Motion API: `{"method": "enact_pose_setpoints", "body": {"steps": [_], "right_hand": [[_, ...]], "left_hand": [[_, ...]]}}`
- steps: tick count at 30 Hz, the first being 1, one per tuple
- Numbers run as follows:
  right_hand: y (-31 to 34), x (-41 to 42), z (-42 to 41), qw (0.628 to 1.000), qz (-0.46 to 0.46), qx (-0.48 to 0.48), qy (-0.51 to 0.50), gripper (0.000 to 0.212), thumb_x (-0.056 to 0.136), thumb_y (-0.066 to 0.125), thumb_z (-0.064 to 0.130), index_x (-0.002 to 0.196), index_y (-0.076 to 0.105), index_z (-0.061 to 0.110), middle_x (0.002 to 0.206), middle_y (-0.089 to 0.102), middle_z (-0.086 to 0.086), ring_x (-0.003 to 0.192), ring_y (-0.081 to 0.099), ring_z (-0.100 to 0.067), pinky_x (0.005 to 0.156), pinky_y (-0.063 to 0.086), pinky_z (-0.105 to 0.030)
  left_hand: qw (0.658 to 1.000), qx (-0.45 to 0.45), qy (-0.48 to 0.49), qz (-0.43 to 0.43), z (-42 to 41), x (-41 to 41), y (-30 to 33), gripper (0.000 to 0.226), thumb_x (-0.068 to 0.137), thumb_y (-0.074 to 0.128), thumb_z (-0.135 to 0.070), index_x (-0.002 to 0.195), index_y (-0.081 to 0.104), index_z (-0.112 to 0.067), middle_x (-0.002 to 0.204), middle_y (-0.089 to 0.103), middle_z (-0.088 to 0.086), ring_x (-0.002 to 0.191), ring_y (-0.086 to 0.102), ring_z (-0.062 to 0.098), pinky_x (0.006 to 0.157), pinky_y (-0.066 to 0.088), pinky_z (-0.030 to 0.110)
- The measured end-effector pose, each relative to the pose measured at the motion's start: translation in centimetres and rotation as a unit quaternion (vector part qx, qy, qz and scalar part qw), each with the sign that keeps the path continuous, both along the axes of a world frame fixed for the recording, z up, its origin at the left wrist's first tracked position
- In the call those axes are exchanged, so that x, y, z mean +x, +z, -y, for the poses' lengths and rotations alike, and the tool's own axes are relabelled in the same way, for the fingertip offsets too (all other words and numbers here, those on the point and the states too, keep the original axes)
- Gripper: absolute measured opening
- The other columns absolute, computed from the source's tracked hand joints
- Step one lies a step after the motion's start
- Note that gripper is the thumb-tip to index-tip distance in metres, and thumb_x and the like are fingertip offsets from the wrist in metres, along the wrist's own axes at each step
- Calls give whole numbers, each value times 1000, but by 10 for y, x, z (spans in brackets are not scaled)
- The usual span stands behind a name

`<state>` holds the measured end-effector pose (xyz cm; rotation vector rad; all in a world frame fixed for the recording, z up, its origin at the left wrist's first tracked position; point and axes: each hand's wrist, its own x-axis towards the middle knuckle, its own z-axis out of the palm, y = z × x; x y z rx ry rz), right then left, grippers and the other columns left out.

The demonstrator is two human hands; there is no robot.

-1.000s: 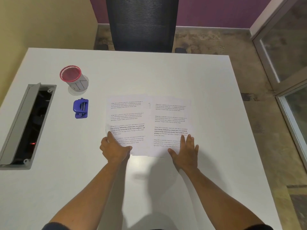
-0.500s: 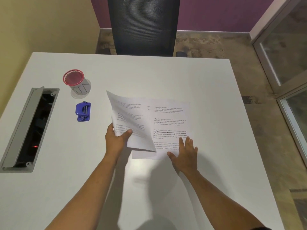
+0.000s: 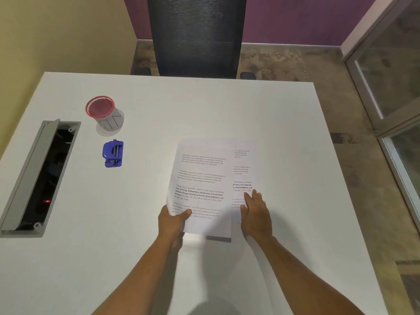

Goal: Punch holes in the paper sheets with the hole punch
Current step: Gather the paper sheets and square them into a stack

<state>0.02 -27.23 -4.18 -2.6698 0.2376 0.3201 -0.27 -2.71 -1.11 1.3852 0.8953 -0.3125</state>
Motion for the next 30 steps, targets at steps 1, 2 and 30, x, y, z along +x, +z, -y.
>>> {"method": "enact_pose_setpoints", "body": {"steps": [1, 2, 30], "right_hand": [[0, 0, 1, 1000, 3, 4, -1, 43, 98, 50, 16, 140, 50, 6, 153, 38, -20, 144, 30, -36, 118, 25, -46], [1, 0, 1, 1000, 3, 6, 0, 42, 98, 50, 16, 139, 51, 6, 153, 38, -20, 144, 31, -36, 117, 26, -46], [3, -8, -18, 998, -50, 25, 14, 60, 96, 54, 33, 150, 33, 18, 163, 17, -6, 151, 10, -21, 117, 24, -34]], "left_hand": [[999, 39, -28, -1, 2, 1, -2, 40, 74, 78, 1, 109, 63, -6, 106, 72, 13, 87, 71, 27, 68, 59, 35], [995, 84, -59, -6, 4, 2, -2, 42, 74, 80, -4, 111, 60, -9, 107, 71, 9, 90, 69, 27, 74, 58, 36], [935, 304, -172, -61, 38, 37, 10, 71, 71, 81, -18, 127, 39, -3, 125, 49, 20, 113, 52, 41, 88, 46, 45]]}}
